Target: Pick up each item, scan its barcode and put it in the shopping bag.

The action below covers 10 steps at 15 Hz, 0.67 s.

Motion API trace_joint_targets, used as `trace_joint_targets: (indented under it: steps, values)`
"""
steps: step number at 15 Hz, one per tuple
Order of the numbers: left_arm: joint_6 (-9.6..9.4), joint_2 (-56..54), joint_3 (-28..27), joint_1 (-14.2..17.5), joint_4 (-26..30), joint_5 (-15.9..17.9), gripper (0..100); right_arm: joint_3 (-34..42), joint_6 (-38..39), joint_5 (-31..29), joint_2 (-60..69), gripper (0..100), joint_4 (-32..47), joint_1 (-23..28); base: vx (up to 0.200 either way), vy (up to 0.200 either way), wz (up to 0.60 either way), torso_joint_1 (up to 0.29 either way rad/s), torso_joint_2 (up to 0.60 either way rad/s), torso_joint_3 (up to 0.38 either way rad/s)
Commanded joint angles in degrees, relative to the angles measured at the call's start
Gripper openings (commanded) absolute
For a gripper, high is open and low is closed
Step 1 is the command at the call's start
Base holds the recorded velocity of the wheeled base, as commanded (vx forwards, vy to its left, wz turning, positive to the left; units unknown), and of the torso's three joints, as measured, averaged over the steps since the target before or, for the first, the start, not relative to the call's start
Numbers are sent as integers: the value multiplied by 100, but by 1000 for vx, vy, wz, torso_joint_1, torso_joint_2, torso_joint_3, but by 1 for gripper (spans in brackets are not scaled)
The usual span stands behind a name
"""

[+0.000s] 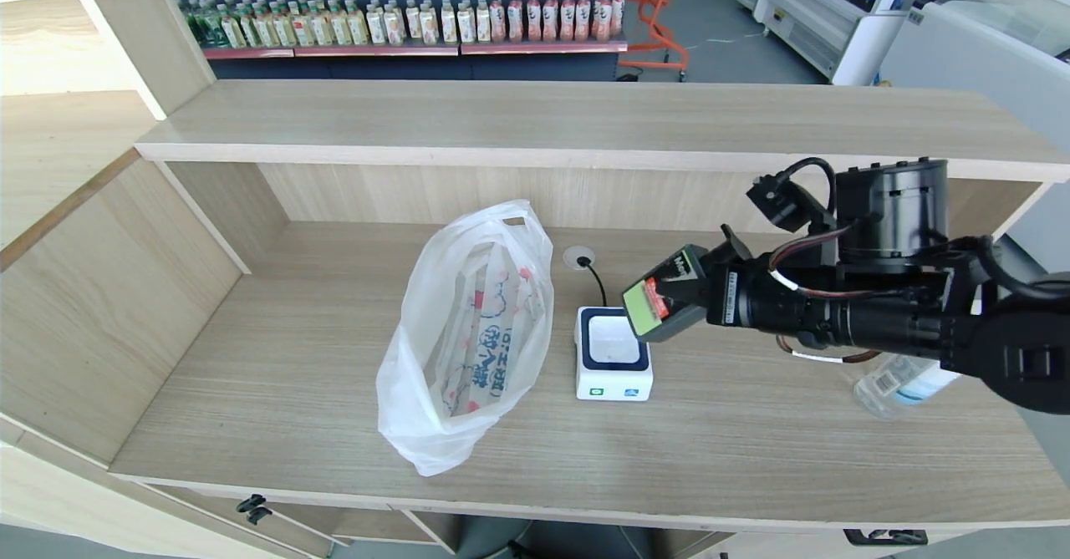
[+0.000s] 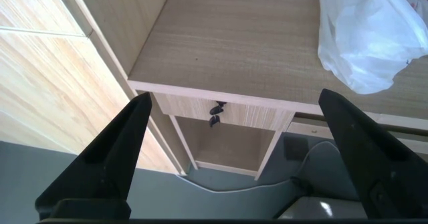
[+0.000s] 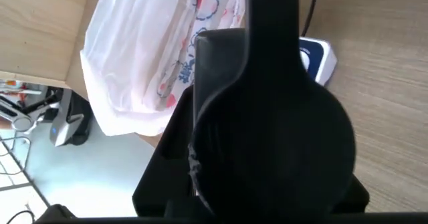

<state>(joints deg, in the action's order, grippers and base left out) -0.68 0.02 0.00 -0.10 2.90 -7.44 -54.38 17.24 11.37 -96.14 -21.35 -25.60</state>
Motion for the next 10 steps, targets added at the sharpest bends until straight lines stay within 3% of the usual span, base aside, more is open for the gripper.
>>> trace_joint_targets:
  steps: [1,5,10]
  values:
    - [-2,6,0,1,0,-3,100,305,-115,-118,754,0,96,169,0,0,0,0,0,0]
    - [-2,6,0,1,0,-3,100,1035,-405,-135,1123,0,96,433,0,0,0,0,0,0]
    - [-55,6,0,1,0,-3,100,1149,-379,-127,1290,0,104,459,0,0,0,0,0,0]
